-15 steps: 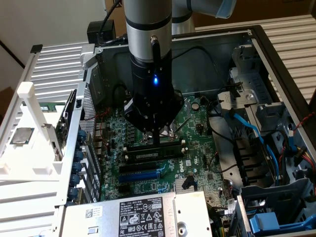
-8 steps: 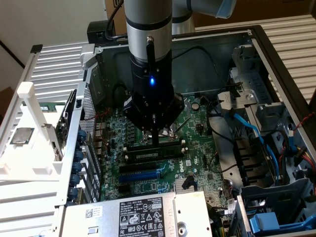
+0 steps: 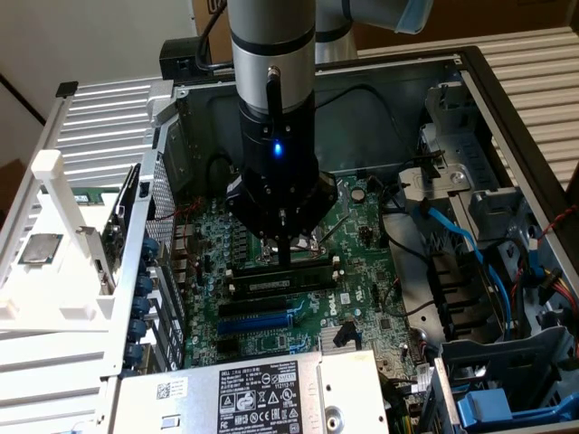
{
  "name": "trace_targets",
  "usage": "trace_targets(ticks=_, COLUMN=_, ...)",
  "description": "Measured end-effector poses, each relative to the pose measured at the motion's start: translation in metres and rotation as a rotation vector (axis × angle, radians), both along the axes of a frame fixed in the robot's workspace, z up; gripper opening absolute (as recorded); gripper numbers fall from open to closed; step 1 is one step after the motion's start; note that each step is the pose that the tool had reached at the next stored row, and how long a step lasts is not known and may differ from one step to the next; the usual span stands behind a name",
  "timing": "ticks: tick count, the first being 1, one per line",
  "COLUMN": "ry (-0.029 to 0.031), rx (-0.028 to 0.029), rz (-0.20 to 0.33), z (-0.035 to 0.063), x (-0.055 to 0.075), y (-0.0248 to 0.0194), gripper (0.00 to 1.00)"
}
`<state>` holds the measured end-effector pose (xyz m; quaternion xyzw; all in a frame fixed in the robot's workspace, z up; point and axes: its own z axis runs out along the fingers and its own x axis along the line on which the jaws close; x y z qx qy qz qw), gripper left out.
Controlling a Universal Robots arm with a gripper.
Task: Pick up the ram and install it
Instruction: 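Press down the ram until it locks into place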
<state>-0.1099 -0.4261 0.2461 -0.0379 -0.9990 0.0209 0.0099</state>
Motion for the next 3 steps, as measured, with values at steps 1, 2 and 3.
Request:
trace_targets(ticks=1, ry=0.0, rx=0.0, rz=0.0, z=0.0, x=0.0, y=0.0, gripper=0.1)
trace_targets(ticks=2, ry=0.0, rx=0.0, rz=0.0, z=0.0, x=0.0, y=0.0, gripper=0.1)
trace_targets(ticks=3, ry=0.0, rx=0.0, rz=0.0, z=0.0, x=0.0, y=0.0, gripper=0.1)
